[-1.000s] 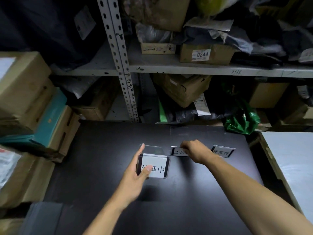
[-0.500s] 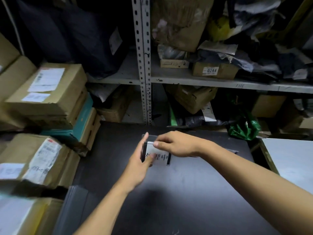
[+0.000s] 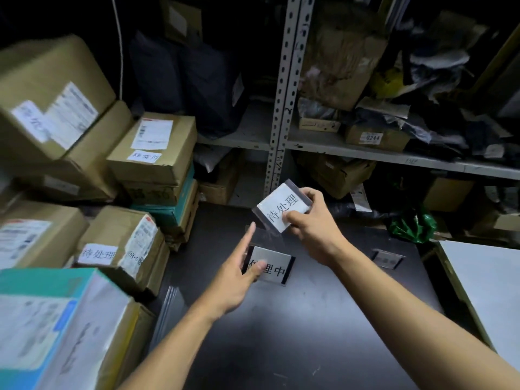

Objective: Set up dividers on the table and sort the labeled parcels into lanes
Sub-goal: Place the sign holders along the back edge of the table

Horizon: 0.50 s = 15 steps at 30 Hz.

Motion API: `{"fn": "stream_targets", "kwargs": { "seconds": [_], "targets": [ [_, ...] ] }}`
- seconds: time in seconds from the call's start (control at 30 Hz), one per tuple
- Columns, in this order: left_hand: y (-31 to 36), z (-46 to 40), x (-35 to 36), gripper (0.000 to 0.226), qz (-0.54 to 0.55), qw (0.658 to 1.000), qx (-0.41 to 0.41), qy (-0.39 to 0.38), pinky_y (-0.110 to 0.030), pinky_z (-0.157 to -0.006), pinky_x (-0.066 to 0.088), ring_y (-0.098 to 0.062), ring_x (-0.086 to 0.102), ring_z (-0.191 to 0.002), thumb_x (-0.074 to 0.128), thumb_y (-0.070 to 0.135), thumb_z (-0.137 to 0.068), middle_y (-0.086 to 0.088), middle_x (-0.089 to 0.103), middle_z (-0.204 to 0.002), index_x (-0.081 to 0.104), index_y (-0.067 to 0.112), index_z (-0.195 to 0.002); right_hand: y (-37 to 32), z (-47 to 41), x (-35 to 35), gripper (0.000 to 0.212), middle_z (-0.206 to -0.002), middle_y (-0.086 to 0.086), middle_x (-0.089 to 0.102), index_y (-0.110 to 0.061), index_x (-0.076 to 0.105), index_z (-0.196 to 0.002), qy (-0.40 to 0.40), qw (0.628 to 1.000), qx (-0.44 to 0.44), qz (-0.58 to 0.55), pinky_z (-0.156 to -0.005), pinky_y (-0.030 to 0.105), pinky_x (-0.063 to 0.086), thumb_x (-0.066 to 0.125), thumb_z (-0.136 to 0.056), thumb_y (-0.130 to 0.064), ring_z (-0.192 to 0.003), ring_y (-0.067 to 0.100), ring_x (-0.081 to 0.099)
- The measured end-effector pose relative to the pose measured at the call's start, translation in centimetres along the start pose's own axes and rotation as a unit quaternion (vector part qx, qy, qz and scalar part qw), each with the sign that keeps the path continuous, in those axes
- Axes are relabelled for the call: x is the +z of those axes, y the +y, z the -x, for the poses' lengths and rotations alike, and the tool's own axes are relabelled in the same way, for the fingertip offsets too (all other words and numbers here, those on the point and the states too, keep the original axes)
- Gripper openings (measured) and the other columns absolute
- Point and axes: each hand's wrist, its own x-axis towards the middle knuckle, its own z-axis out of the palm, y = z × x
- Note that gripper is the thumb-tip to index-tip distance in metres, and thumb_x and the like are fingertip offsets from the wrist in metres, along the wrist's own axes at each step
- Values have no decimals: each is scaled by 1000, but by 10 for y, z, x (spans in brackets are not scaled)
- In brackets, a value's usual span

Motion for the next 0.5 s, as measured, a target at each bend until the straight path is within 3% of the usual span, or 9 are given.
{"fn": "stream_targets", "kwargs": {
  "seconds": [0.13, 0.23, 0.3, 0.37, 0.43, 0.5],
  "targets": [
    [2, 10, -8, 78, -13, 1000, 5, -9, -38, -121, 16, -2, 15, -146, 65, 51, -84, 26, 17, -157, 11, 71, -138, 11, 20, 24, 70, -116, 5, 63, -46, 52, -120, -5, 998, -19, -61, -78, 36, 59, 56, -85, 14, -105, 23, 69],
    [5, 21, -20, 78, -11, 1000, 19, -2, -30, -120, 15, 3, 13, -145, 64, 47, -85, 33, 14, -153, 10, 75, -134, 9, 31, 34, 55, -114, 2, 66, -37, 60, -116, 0, 999, -19, -41, -77, 36, 60, 56, -86, 9, -104, 23, 68],
    [7, 27, -28, 78, -9, 1000, 22, 1, -23, -117, 17, 7, 18, -143, 64, 44, -85, 33, 19, -152, 11, 76, -132, 5, 36, 36, 38, -107, 3, 72, -31, 63, -112, 9, 999, -27, 31, -70, 28, 58, 61, -89, -2, -99, 21, 70],
    [9, 32, -36, 79, -20, 1000, 21, 6, -12, -111, 18, 16, 21, -137, 63, 45, -84, 44, 23, -145, 10, 76, -133, 1, 38, 35, 21, -99, 1, 74, -32, 67, -106, 9, 989, -43, 140, -69, 26, 56, 68, -90, -18, -96, 21, 71],
    [9, 35, -44, 79, -47, 998, 27, 13, -2, -105, 17, 24, 20, -132, 62, 48, -84, 57, 22, -133, 7, 74, -135, -1, 39, 31, 13, -97, -4, 73, -31, 71, -98, -1, 972, -60, 226, -77, 31, 56, 72, -85, -29, -93, 15, 69],
    [7, 37, -48, 79, -60, 998, 28, 11, -5, -107, 16, 24, 18, -133, 62, 49, -85, 59, 21, -131, 7, 73, -136, -3, 37, 27, 14, -103, -9, 67, -29, 71, -95, 1, 953, -66, 294, -81, 29, 56, 75, -82, -33, -92, 4, 65]
  ]
}}
